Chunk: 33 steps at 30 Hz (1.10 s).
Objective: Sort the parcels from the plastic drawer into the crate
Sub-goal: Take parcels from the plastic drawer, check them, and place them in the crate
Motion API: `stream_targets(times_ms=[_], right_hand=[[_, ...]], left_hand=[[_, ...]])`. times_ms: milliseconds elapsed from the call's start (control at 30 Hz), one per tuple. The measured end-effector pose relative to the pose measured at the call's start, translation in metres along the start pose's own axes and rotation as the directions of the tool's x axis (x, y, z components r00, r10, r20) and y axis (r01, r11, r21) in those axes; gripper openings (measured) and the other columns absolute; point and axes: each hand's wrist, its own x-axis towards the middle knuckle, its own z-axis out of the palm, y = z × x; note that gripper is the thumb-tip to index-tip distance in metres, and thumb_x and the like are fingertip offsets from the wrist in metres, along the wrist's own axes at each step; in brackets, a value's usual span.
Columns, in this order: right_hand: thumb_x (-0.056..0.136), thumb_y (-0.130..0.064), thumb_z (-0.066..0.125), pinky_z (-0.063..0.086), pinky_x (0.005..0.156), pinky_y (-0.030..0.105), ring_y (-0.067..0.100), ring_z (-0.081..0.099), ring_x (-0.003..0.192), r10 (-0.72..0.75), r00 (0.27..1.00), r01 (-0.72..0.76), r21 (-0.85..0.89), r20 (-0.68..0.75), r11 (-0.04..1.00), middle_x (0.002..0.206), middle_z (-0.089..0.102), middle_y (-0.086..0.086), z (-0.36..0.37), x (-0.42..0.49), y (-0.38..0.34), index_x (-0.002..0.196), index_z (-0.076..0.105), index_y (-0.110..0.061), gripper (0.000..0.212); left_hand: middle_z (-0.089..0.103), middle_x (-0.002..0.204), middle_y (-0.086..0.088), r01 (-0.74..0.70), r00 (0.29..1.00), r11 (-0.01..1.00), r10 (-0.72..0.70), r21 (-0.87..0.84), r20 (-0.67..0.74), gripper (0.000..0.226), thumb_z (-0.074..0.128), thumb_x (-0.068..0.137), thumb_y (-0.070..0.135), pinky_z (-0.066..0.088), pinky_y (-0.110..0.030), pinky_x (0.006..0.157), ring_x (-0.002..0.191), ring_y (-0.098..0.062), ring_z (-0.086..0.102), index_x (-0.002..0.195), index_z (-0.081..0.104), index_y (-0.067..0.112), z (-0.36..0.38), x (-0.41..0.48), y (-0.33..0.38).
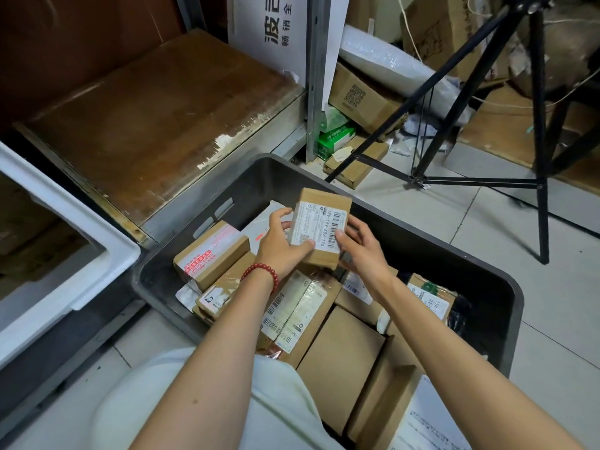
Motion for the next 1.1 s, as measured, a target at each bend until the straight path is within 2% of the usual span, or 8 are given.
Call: stream_targets(times_ms=[200,367,467,567,767,867,967,1100], right_hand=[[0.101,-0.025,0.046,0.055,0.081,0.024,0.007,0.061,0.104,-0.028,0.993,0.05,-0.188,0.117,0.981,0.128,0.056,-0.004,-0.008,0.01,-0.009,0.144,0.038,-0.032,0.044],[0.078,-0.02,0.078,0.049,0.078,0.014,0.012,0.055,0.115,0.06,0.975,-0.049,0.056,-0.214,0.997,0.139,0.049,0.002,-0.009,0.013,0.002,0.145,0.035,-0.02,0.079],[0.074,-0.027,0.081,0.051,0.063,0.01,0.014,0.062,0.104,0.163,0.941,-0.144,0.087,-0.296,0.986,0.127,0.059,0.007,-0.012,0.019,0.022,0.136,0.047,-0.013,0.072],[0.07,-0.037,0.082,0.054,0.083,0.021,0.012,0.062,0.106,0.174,0.923,-0.165,0.056,-0.343,0.985,0.123,0.062,0.001,-0.015,0.023,0.035,0.126,0.055,-0.01,0.067],[0.078,-0.033,0.078,0.053,0.093,0.033,0.016,0.06,0.107,0.14,0.849,-0.2,-0.064,-0.509,0.978,0.122,0.061,0.004,-0.008,0.027,0.047,0.122,0.052,-0.015,0.055],[0.082,-0.028,0.075,0.045,0.081,0.016,0.007,0.054,0.091,0.049,0.785,-0.223,-0.209,-0.618,0.952,0.119,0.057,0.003,-0.007,0.024,0.052,0.119,0.054,-0.013,0.046],[0.088,-0.016,0.067,0.046,0.086,0.021,0.01,0.053,0.095,-0.183,0.838,-0.09,-0.461,-0.514,0.883,0.115,0.053,0.002,-0.005,0.016,0.058,0.115,0.059,-0.014,0.028],[0.098,-0.026,0.05,0.034,0.105,0.031,0.02,0.042,0.125,-0.288,0.943,0.011,-0.849,-0.166,0.528,0.134,0.051,0.002,0.001,0.012,0.074,0.131,0.058,-0.018,0.035]], left_hand=[[0.052,0.126,0.0,0.038,0.999,0.999,-0.039,-0.038,-0.027,0.097,0.08,0.045,0.061,0.056,-0.049,0.083,0.111,-0.022,0.056,0.121,0.02,0.059,0.012,0.012,-0.004],[0.055,0.118,-0.001,0.027,0.995,0.997,-0.034,-0.076,-0.089,0.07,0.083,0.068,0.039,0.056,-0.041,0.084,0.103,-0.019,0.061,0.116,0.032,0.031,0.014,0.026,-0.006],[0.054,0.122,-0.004,0.057,0.991,0.991,-0.041,0.124,-0.13,0.061,0.075,0.073,0.051,0.053,-0.039,0.087,0.106,-0.022,0.058,0.115,0.042,0.022,0.019,0.034,-0.012],[0.06,0.117,-0.002,0.036,0.993,0.95,-0.001,0.311,-0.114,0.055,0.063,0.082,0.055,0.051,-0.039,0.085,0.101,-0.023,0.06,0.12,0.038,0.024,0.022,0.036,-0.019],[0.062,0.12,-0.005,-0.094,0.995,0.79,0.1,0.605,0.025,0.056,0.053,0.094,0.042,0.042,-0.046,0.095,0.106,-0.026,0.057,0.138,0.019,0.034,0.029,0.045,-0.032],[0.054,0.133,-0.005,-0.109,0.994,0.713,0.09,0.693,0.063,0.067,0.05,0.092,0.05,0.035,-0.048,0.099,0.121,-0.029,0.048,0.147,0.016,0.034,0.033,0.047,-0.033],[0.034,0.147,-0.006,-0.096,0.994,0.559,0.096,0.823,0.051,0.071,0.05,0.09,0.055,0.031,-0.048,0.104,0.132,-0.028,0.037,0.149,0.016,0.032,0.035,0.043,-0.035],[0.028,0.151,0.003,-0.195,0.965,0.393,0.24,0.899,0.105,0.054,0.039,0.095,0.054,0.024,-0.049,0.108,0.137,-0.026,0.028,0.144,0.026,0.035,0.037,0.032,-0.04]])
